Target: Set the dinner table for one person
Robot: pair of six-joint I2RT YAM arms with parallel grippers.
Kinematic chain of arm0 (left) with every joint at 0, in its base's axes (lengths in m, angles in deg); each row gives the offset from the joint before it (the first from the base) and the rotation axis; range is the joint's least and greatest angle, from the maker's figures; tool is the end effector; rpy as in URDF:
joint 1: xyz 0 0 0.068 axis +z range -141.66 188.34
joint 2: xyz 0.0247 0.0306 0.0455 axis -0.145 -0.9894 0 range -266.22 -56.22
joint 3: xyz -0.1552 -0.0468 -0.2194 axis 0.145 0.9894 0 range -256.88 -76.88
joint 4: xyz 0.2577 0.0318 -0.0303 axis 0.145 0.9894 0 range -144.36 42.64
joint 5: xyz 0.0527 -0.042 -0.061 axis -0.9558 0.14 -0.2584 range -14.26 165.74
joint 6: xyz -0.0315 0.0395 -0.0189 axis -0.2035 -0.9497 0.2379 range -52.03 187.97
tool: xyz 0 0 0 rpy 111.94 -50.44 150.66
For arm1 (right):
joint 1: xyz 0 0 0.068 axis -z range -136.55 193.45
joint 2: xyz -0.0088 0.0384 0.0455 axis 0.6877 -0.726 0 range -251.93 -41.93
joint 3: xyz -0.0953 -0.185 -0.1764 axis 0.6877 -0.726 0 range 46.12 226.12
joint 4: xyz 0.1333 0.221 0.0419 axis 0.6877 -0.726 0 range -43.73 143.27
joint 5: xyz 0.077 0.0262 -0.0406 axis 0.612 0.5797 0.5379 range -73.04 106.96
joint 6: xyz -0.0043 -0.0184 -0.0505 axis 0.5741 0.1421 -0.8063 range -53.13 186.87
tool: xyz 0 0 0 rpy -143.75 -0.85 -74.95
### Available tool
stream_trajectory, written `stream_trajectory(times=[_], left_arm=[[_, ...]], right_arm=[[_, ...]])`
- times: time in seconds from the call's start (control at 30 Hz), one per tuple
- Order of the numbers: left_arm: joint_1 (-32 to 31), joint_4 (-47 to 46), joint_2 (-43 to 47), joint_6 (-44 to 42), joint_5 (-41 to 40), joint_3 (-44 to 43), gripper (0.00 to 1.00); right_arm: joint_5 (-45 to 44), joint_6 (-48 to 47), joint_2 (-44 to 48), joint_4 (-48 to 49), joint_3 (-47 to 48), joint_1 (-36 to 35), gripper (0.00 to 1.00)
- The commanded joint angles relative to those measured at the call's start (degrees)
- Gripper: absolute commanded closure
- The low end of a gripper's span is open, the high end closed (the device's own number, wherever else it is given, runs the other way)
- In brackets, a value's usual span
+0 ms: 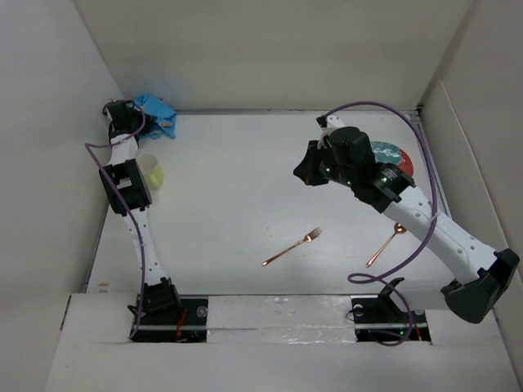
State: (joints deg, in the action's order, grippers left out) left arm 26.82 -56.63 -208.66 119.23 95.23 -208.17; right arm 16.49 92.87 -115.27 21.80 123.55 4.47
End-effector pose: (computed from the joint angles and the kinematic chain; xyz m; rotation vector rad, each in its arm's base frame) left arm 0.5784 0.1808 0.1683 -0.9090 1.7185 -0.7073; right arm 0.2193 0.1770 0.3933 -0.2345 2.1089 0.6860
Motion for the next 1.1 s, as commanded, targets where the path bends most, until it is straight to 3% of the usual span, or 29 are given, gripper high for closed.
stream_trajectory(times=[0.0, 0.03, 0.2, 0.33, 0.5, 0.6, 0.7, 0.73, 0.8, 0.83, 0.97, 1.07], left_arm=[[0.6, -5.3, -0.4, 1.7, 2.5, -1.9, 0.94], [0.6, -5.6, 0.4, 1.6, 2.8, -1.9, 1.0], [0.6, -8.5, 7.3, 1.3, 4.7, 2.6, 1.0], [-2.0, -11.6, 18.6, -0.2, 7.0, 6.2, 1.0], [-9.1, -13.2, 29.5, 0.2, 11.9, 8.7, 1.0], [-14.3, -9.5, 34.7, -2.4, 11.5, 9.3, 1.0], [-18.3, -7.2, 41.3, -4.0, 9.5, 13.7, 1.0], [-19.0, -7.3, 43.1, -3.5, 9.3, 16.0, 1.0], [-20.4, -9.8, 48.9, -2.0, 10.0, 24.6, 1.0], [-22.3, -9.9, 50.7, -1.3, 10.2, 27.1, 1.0], [-28.7, -0.9, 55.1, -6.8, 8.2, 32.1, 1.0], [-31.8, 7.2, 56.4, -11.3, 2.8, 34.8, 1.0]], right_arm=[[-3.3, 0.6, -1.0, 0.0, 3.3, -1.7, 1.0], [-3.4, 0.7, -1.2, 0.2, 3.3, -1.7, 1.0], [-3.7, 0.7, -1.0, 1.9, 2.6, -2.2, 1.0], [-4.5, 0.0, -0.4, 5.3, 0.4, -2.2, 1.0], [-3.8, -1.6, -0.7, 7.0, 0.0, 0.0, 1.0], [-3.2, -2.9, 0.3, 8.1, -1.0, 1.4, 0.99], [-3.0, -3.8, 1.6, 8.3, -1.8, 3.1, 0.8], [-3.0, -4.0, 1.9, 8.0, -2.2, 3.1, 0.67], [-2.9, -4.3, 3.4, 7.8, -3.0, 4.0, 0.55], [-2.9, -4.3, 4.0, 7.9, -3.2, 4.9, 0.43], [-0.5, -3.9, 5.1, 9.0, -4.5, 7.6, 0.26], [0.0, -3.2, 3.6, 8.4, -5.2, 8.9, 0.24]])
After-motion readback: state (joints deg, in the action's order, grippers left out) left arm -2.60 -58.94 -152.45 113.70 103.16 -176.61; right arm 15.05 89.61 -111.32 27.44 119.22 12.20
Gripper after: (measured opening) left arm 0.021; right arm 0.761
